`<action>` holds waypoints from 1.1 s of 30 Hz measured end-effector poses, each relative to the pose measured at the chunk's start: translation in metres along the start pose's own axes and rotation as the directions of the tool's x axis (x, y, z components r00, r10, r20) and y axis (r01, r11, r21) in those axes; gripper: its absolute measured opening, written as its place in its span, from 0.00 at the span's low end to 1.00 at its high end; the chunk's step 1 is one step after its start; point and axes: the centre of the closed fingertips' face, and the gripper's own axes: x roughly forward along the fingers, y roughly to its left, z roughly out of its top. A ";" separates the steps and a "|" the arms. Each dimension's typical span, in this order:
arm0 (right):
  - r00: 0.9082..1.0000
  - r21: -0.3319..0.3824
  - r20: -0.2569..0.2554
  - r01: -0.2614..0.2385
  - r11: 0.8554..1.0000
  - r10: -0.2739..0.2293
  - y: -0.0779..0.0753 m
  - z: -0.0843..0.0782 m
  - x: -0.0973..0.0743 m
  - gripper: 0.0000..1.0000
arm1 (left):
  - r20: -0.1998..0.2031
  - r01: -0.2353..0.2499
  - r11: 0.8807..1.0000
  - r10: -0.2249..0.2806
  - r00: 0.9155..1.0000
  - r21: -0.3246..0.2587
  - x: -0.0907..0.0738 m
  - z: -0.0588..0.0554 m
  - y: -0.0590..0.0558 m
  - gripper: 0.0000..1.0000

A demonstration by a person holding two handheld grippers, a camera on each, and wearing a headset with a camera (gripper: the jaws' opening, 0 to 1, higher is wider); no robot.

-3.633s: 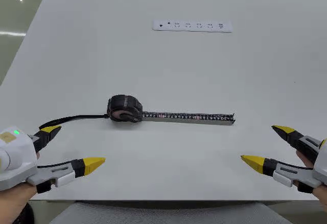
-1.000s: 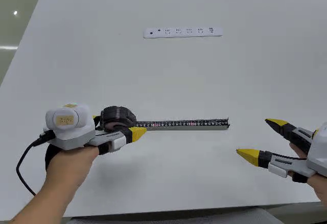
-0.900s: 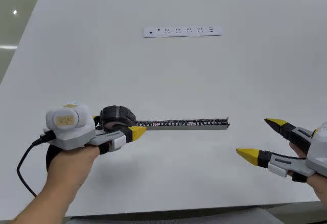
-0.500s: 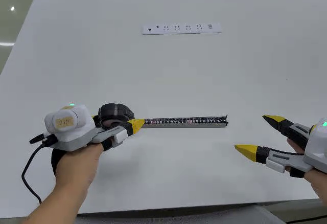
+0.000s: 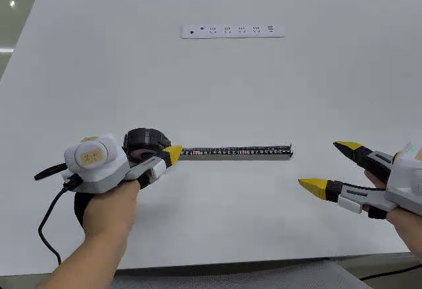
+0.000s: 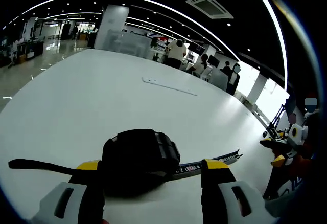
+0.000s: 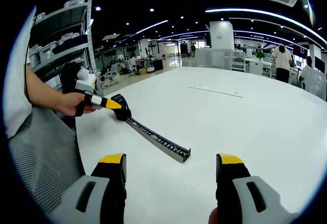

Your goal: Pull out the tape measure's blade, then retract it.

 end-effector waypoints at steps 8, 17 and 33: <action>1.000 -0.005 -0.009 -0.005 1.000 0.005 -0.002 -0.002 0.005 0.67 | 0.014 -0.051 0.999 0.051 0.999 -0.012 0.003 -0.001 0.006 0.71; 1.000 -0.008 -0.018 -0.010 1.000 0.010 -0.002 -0.004 0.009 0.65 | 0.015 -0.118 0.993 0.118 0.993 0.017 0.007 -0.003 0.013 0.66; 0.999 -0.024 -0.041 -0.027 0.999 0.026 -0.008 -0.008 0.014 0.64 | 0.028 -0.162 0.986 0.163 0.986 -0.023 0.010 0.000 0.017 0.64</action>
